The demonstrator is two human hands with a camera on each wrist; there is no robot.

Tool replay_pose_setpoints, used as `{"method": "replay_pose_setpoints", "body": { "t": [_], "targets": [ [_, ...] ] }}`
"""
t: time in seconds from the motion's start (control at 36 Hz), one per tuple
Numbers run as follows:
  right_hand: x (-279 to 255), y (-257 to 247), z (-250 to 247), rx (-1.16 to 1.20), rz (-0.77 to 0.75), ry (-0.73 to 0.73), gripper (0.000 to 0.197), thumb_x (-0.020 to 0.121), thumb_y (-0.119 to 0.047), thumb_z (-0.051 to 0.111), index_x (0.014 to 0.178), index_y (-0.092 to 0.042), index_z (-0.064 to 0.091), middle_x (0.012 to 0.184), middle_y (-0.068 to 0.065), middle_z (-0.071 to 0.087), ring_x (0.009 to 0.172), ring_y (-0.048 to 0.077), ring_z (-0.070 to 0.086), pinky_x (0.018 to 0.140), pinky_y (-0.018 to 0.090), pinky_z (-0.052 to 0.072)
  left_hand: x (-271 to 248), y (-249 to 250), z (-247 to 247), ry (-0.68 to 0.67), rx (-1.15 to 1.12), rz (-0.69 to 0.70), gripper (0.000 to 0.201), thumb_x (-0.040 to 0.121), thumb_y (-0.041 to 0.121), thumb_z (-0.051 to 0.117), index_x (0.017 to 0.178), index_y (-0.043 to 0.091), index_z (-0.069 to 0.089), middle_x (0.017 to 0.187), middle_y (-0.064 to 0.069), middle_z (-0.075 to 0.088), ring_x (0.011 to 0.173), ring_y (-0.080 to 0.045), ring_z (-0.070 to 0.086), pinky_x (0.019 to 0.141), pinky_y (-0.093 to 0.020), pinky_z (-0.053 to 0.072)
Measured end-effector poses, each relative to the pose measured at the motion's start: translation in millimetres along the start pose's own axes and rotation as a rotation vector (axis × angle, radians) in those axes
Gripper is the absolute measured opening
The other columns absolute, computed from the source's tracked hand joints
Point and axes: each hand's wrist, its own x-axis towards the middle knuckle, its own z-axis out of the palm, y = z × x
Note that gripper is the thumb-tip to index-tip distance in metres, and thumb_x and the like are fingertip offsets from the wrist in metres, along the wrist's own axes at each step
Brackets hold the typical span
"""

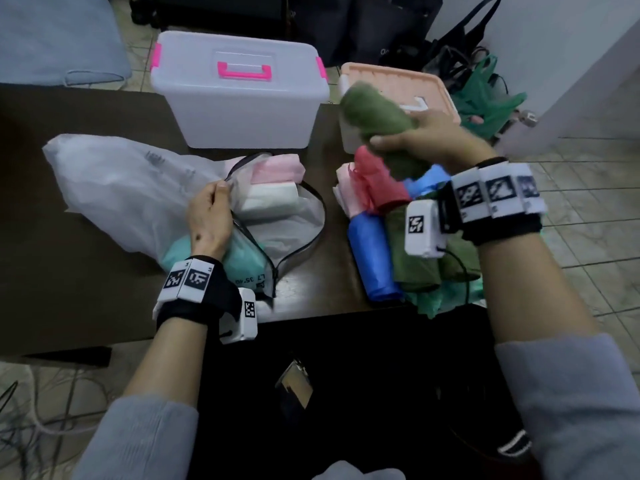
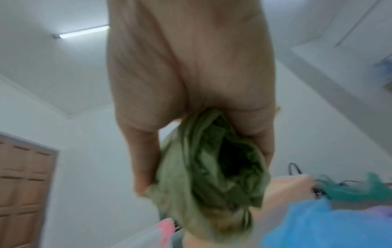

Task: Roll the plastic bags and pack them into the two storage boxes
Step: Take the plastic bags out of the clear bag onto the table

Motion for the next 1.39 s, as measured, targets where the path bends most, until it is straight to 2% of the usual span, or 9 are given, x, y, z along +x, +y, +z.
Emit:
{"method": "replay_pose_setpoints", "body": {
  "t": [0.14, 0.28, 0.47, 0.61, 0.75, 1.0, 1.11, 1.25, 1.39],
  "targets": [
    [14.7, 32.9, -34.8, 0.106, 0.212, 0.370, 0.027, 0.070, -0.027, 0.077, 0.075, -0.009, 0.058, 0.070, 0.014, 0.063, 0.040, 0.014, 0.060, 0.039, 0.025, 0.046, 0.8, -0.6, 0.3, -0.012, -0.001, 0.001, 0.031, 0.099, 0.022, 0.041, 0.072, 0.018, 0.054, 0.068, 0.010, 0.048, 0.064, -0.004, 0.039, 0.054, -0.013, 0.033],
    [22.7, 66.6, -40.2, 0.009, 0.373, 0.525, 0.060, 0.077, -0.033, 0.073, 0.123, 0.001, 0.054, 0.123, 0.015, 0.059, 0.110, 0.030, 0.059, 0.084, 0.031, 0.046, 1.4, -1.9, 0.8, -0.008, -0.005, -0.011, 0.028, 0.099, 0.024, 0.042, 0.077, 0.016, 0.057, 0.070, 0.011, 0.049, 0.072, -0.010, 0.043, 0.059, -0.017, 0.034],
    [22.2, 78.1, -34.6, -0.139, 0.425, 0.371, 0.058, 0.086, -0.030, 0.068, 0.129, 0.004, 0.048, 0.135, 0.017, 0.050, 0.123, 0.031, 0.049, 0.095, 0.032, 0.039, -2.8, 2.6, 1.0, 0.001, -0.001, 0.001, 0.034, 0.100, 0.021, 0.040, 0.066, 0.019, 0.046, 0.065, 0.010, 0.042, 0.061, -0.003, 0.037, 0.052, -0.014, 0.029],
    [22.7, 71.3, -26.6, -0.194, 0.378, 0.081, 0.063, 0.094, -0.049, 0.045, 0.138, -0.005, 0.043, 0.144, 0.012, 0.042, 0.129, 0.024, 0.041, 0.111, 0.034, 0.026, -4.3, 5.2, 0.0, -0.008, 0.012, -0.008, 0.039, 0.100, 0.021, 0.040, 0.060, 0.023, 0.038, 0.063, 0.008, 0.038, 0.058, -0.004, 0.031, 0.050, -0.016, 0.027],
    [26.3, 72.2, -23.3, -0.423, 0.428, 0.075, 0.065, 0.100, -0.051, 0.020, 0.147, -0.007, 0.028, 0.154, 0.018, 0.022, 0.143, 0.030, 0.019, 0.116, 0.037, 0.011, -4.6, 5.5, -0.3, -0.002, 0.005, -0.010, 0.040, 0.099, 0.021, 0.041, 0.060, 0.022, 0.035, 0.062, 0.005, 0.035, 0.057, -0.007, 0.028, 0.047, -0.016, 0.027],
    [34.5, 38.1, -26.4, -0.504, 0.360, 0.321, 0.060, 0.098, -0.037, 0.034, 0.145, -0.001, 0.022, 0.152, 0.022, 0.014, 0.141, 0.036, 0.010, 0.113, 0.046, 0.014, -6.5, 9.4, -2.1, -0.014, 0.045, -0.011, 0.039, 0.100, 0.022, 0.039, 0.061, 0.022, 0.034, 0.062, 0.005, 0.035, 0.057, -0.009, 0.028, 0.046, -0.016, 0.026],
    [35.6, -1.1, -12.8, -0.381, 0.069, 0.385, 0.046, 0.092, -0.017, 0.042, 0.137, -0.010, 0.043, 0.143, 0.013, 0.041, 0.133, 0.029, 0.037, 0.107, 0.037, 0.030, -6.6, 9.3, -2.6, -0.016, 0.029, -0.028, 0.039, 0.100, 0.022, 0.039, 0.061, 0.023, 0.038, 0.064, 0.006, 0.039, 0.058, -0.007, 0.031, 0.049, -0.017, 0.026],
    [38.8, -34.9, 59.5, -0.059, -0.098, 0.092, 0.025, 0.088, -0.005, 0.046, 0.098, -0.012, 0.068, 0.097, 0.005, 0.065, 0.094, 0.018, 0.060, 0.092, 0.031, 0.045, -7.4, 8.8, -3.5, -0.007, 0.050, -0.045, 0.038, 0.100, 0.025, 0.039, 0.062, 0.024, 0.040, 0.065, 0.007, 0.041, 0.059, -0.006, 0.032, 0.051, -0.021, 0.026],
    [58.2, -22.1, 132.6, 0.089, 0.094, -0.059, 0.030, 0.088, -0.009, 0.049, 0.060, -0.016, 0.039, 0.062, 0.004, 0.042, 0.056, 0.018, 0.040, 0.051, 0.026, 0.034, -6.8, 7.7, -4.4, -0.010, 0.041, -0.050, 0.037, 0.100, 0.026, 0.041, 0.063, 0.025, 0.043, 0.065, 0.009, 0.042, 0.060, -0.005, 0.034, 0.053, -0.023, 0.028]
  ]
}}
